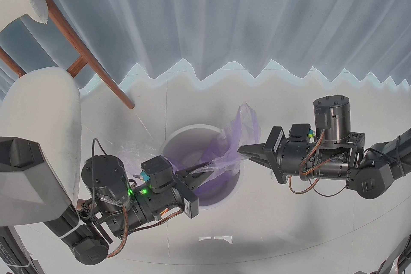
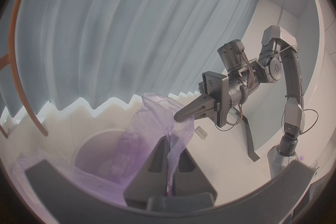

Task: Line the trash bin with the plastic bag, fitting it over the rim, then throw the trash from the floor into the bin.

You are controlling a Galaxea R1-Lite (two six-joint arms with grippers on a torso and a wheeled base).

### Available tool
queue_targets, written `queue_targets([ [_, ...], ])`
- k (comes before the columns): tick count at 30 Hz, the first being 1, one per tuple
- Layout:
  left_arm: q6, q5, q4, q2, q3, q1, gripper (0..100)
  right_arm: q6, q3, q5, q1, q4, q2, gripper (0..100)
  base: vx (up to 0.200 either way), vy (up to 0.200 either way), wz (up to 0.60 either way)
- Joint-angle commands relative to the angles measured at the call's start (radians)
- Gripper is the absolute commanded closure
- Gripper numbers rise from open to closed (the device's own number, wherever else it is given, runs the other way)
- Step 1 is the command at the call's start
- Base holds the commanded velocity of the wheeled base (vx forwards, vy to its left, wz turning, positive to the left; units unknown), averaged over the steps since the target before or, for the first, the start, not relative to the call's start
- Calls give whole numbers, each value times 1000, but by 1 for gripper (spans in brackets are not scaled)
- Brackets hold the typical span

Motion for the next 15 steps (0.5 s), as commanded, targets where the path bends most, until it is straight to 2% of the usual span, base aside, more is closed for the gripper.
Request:
queue_targets([
  [1,-1,6,-1,8,-5,-4,100,0,1,1,-1,-1,-5,100,0,0,0],
  [5,-4,14,1,10,-29,-3,100,0,1,-1,-1,-1,-7,100,0,0,0],
  [6,-6,64,1,10,-57,-4,100,0,3,1,-1,-1,-14,100,0,0,0],
  [8,-9,107,1,8,-78,-9,100,0,3,1,-3,-1,-22,100,0,0,0],
  [15,-12,124,1,0,-66,-37,100,-23,20,2,-4,-1,-22,100,0,0,0],
])
